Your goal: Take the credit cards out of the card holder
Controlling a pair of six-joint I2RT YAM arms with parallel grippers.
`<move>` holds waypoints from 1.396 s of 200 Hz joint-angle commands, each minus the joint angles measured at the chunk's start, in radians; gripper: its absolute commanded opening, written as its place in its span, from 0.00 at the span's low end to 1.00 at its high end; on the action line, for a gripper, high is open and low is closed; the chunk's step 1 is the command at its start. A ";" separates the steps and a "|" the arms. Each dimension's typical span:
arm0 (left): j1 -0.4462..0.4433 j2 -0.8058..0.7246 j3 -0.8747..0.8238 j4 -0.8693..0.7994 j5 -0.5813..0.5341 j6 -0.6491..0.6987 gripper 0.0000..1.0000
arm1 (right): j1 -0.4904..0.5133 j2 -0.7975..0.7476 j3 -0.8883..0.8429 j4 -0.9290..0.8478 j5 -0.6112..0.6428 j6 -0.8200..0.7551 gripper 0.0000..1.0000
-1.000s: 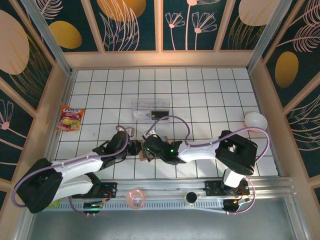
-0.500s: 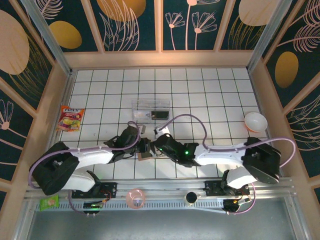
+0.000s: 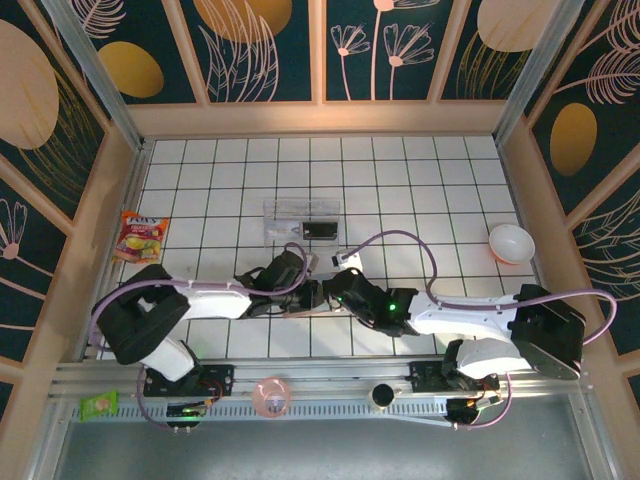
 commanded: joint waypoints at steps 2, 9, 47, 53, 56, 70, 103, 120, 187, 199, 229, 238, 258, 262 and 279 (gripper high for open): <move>0.015 -0.140 -0.064 -0.026 -0.073 -0.022 0.17 | -0.038 0.038 -0.002 0.033 -0.129 -0.017 0.15; 0.024 -0.184 -0.089 -0.028 -0.087 -0.033 0.18 | -0.052 0.061 0.008 0.049 -0.187 -0.030 0.14; 0.085 -0.326 -0.195 -0.085 -0.130 -0.034 0.22 | -0.086 0.204 0.083 0.066 -0.353 -0.067 0.10; 0.094 -0.327 -0.208 -0.087 -0.130 -0.032 0.22 | -0.092 0.222 0.085 0.067 -0.360 -0.064 0.10; 0.097 -0.327 -0.213 -0.087 -0.130 -0.029 0.22 | -0.093 0.229 0.086 0.067 -0.360 -0.062 0.09; 0.108 -0.309 -0.231 -0.079 -0.130 -0.022 0.22 | -0.108 0.256 0.086 0.045 -0.359 -0.041 0.09; 0.122 -0.255 -0.242 -0.041 -0.147 -0.007 0.19 | -0.123 0.258 0.040 -0.020 -0.302 0.035 0.08; 0.128 -0.231 -0.239 -0.036 -0.161 0.008 0.17 | -0.123 0.249 0.011 -0.031 -0.285 0.070 0.08; 0.135 -0.208 -0.238 -0.037 -0.160 0.020 0.13 | -0.117 0.149 0.071 -0.017 -0.354 -0.005 0.17; 0.135 -0.214 -0.242 -0.037 -0.158 0.018 0.13 | -0.126 0.163 0.105 0.001 -0.434 -0.017 0.21; 0.135 -0.214 -0.254 -0.024 -0.155 0.012 0.13 | -0.156 0.251 0.155 0.095 -0.635 0.010 0.24; 0.135 -0.215 -0.257 -0.018 -0.154 0.011 0.13 | -0.168 0.282 0.163 0.121 -0.675 0.025 0.24; 0.136 -0.209 -0.260 -0.014 -0.149 0.010 0.12 | -0.203 0.333 0.157 0.160 -0.729 0.078 0.24; 0.135 -0.209 -0.259 -0.013 -0.146 0.010 0.12 | -0.209 0.341 0.151 0.175 -0.741 0.087 0.24; 0.137 -0.210 -0.261 -0.009 -0.142 0.011 0.12 | -0.238 0.367 0.128 0.197 -0.761 0.118 0.23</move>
